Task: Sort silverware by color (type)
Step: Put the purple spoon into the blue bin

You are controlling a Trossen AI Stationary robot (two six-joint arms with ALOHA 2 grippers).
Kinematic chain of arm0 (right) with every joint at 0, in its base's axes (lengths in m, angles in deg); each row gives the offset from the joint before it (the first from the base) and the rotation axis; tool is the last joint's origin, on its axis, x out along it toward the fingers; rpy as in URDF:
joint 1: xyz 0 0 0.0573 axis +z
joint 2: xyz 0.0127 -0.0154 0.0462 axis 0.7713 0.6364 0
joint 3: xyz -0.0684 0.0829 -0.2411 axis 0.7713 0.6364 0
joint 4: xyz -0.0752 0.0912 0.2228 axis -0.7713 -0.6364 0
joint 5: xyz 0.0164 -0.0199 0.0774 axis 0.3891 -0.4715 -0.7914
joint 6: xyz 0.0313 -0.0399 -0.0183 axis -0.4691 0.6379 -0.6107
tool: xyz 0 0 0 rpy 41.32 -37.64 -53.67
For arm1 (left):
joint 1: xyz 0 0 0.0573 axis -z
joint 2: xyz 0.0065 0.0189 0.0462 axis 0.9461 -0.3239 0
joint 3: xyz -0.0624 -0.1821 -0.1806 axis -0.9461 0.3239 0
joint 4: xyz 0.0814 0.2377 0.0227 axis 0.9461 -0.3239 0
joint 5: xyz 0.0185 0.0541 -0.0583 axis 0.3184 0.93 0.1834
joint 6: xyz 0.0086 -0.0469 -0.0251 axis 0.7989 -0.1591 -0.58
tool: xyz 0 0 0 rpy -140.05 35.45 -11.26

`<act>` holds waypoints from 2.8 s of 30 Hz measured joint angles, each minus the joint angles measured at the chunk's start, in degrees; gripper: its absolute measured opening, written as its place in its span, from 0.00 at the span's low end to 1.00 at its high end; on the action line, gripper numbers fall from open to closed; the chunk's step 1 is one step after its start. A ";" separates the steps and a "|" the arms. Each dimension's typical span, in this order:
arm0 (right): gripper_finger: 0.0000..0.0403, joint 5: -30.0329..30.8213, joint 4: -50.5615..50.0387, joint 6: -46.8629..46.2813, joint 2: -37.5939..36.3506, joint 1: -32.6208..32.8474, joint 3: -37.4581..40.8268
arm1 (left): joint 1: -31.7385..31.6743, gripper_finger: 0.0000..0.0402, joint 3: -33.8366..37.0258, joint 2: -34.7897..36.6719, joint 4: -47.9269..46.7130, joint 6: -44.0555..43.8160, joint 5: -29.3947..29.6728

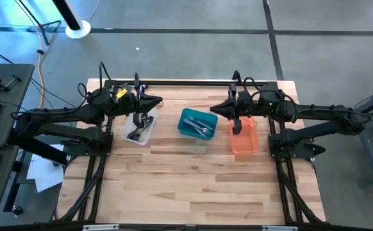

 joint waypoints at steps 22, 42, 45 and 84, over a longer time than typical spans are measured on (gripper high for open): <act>0.00 -5.42 -2.55 0.97 0.00 0.00 -0.02 | 0.00 0.00 0.02 0.00 -0.03 2.04 0.00; 0.00 -5.58 -2.54 0.81 0.00 0.00 -0.02 | 0.00 0.00 0.00 0.00 -0.03 1.42 0.00; 0.00 -5.58 -2.54 0.79 0.00 0.00 -0.02 | 0.00 0.00 0.01 0.00 -0.03 1.44 0.00; 0.00 -5.58 -2.94 0.55 0.00 0.00 -0.02 | 0.00 0.00 0.01 0.00 -0.03 1.43 0.09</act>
